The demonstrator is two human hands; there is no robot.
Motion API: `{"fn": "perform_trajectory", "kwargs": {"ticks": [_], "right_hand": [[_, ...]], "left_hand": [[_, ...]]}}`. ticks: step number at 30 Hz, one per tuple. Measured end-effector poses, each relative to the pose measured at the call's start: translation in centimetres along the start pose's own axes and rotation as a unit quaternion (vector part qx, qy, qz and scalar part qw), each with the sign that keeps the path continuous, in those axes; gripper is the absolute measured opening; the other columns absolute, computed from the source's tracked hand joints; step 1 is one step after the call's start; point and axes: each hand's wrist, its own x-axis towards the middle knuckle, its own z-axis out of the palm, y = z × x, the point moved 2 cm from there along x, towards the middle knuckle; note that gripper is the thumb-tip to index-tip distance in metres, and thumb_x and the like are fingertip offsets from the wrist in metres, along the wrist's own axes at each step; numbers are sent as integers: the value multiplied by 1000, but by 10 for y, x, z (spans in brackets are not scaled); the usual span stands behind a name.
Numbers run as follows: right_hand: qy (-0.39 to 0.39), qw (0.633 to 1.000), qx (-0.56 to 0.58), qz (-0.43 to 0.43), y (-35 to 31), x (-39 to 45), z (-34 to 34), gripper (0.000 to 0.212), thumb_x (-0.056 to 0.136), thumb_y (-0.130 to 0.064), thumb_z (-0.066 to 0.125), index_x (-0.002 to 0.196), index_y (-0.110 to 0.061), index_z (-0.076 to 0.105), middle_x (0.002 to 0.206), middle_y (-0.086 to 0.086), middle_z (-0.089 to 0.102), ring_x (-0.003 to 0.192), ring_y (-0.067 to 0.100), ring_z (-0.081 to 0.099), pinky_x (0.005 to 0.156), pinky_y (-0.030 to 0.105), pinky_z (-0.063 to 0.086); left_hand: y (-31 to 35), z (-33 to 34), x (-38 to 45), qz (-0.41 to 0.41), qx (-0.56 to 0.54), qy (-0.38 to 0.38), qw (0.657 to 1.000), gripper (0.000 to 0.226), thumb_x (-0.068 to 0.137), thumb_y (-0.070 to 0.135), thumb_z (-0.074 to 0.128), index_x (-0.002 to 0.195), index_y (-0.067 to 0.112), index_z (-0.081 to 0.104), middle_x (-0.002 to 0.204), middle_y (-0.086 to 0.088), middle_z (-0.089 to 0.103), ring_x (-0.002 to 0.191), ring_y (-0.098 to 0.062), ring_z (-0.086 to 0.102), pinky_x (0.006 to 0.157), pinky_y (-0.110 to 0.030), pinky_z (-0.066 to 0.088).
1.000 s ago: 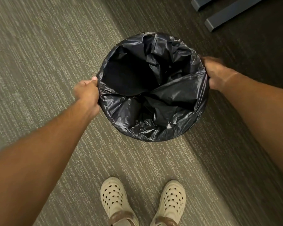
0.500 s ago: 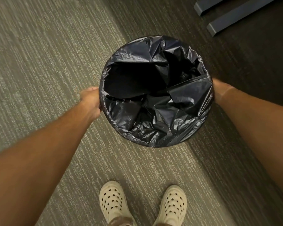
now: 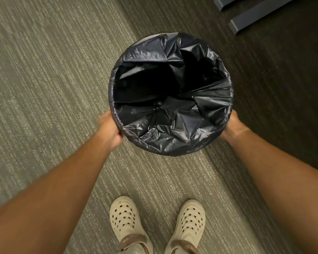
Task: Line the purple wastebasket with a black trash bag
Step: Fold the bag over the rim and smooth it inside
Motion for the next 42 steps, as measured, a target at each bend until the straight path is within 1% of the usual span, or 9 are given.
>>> {"fn": "perform_trajectory", "kwargs": {"ticks": [3, 8, 13, 18, 21, 26, 30, 33, 42], "right_hand": [[-15, 1000, 4, 3, 4, 5, 0, 50, 106, -35, 23, 99, -9, 65, 73, 6, 77, 63, 20, 74, 47, 31, 58], [6, 1000, 12, -14, -22, -2, -4, 55, 100, -46, 29, 123, -11, 66, 121, 17, 68, 110, 36, 64, 95, 53, 49], [-21, 994, -90, -56, -50, -20, 17, 63, 95, -61, 35, 119, -13, 67, 119, 14, 70, 104, 31, 69, 84, 45, 57], [161, 952, -222, -134, -49, -17, 30, 51, 96, -59, 37, 91, -17, 65, 109, 6, 70, 100, 22, 67, 96, 42, 53], [173, 951, -233, -107, -49, -10, 24, 65, 95, -63, 30, 114, -9, 62, 124, 8, 64, 108, 25, 63, 100, 43, 49], [246, 839, -455, -167, -82, -10, 25, 85, 86, -76, 22, 132, -11, 53, 133, 13, 55, 115, 30, 52, 90, 34, 36], [109, 735, -584, -327, -111, 5, 80, 55, 93, -65, 25, 106, -22, 56, 107, 7, 59, 109, 30, 55, 82, 33, 33], [38, 656, -651, -379, -118, 23, 118, 46, 97, -58, 27, 98, -20, 52, 111, 16, 60, 106, 34, 54, 84, 36, 35], [54, 630, -701, -328, -117, 45, 138, 73, 97, -61, 16, 92, -5, 63, 112, 29, 62, 102, 44, 58, 89, 42, 43]], "left_hand": [[-1, 3, 3, 14, 10, -24, 1000, 24, 91, 4, 58, 113, 1, 67, 113, -21, 71, 99, -34, 71, 90, -47, 56], [18, -9, -1, 62, 31, 27, 997, 36, 101, 40, 43, 100, 13, 66, 95, -6, 74, 82, -15, 74, 81, -36, 58], [31, 7, -16, 84, 57, -27, 994, 57, 96, 60, 33, 115, 20, 69, 115, -8, 72, 106, -27, 68, 95, -49, 53], [38, 13, -11, 95, 103, 39, 989, 60, 99, 57, 27, 131, 14, 54, 123, -9, 66, 105, -22, 66, 93, -41, 55], [37, 6, -7, 119, 177, 80, 974, 62, 100, 57, 25, 132, 11, 51, 115, -2, 62, 98, -14, 60, 84, -31, 49], [65, 16, -5, 270, 314, 121, 902, 36, 102, 52, 27, 109, 24, 49, 96, 10, 51, 86, -5, 50, 75, -21, 42], [99, 44, -2, 401, 437, 100, 799, 41, 104, 41, 31, 121, 12, 53, 112, 1, 51, 100, -12, 49, 86, -26, 40], [114, 64, 6, 438, 487, 53, 754, 32, 106, 33, 32, 97, 11, 54, 85, 3, 50, 75, -9, 44, 60, -16, 30], [108, 70, 28, 386, 522, 43, 759, 41, 106, 38, 24, 87, 11, 47, 68, 7, 42, 60, -3, 38, 53, -27, 24]]}}
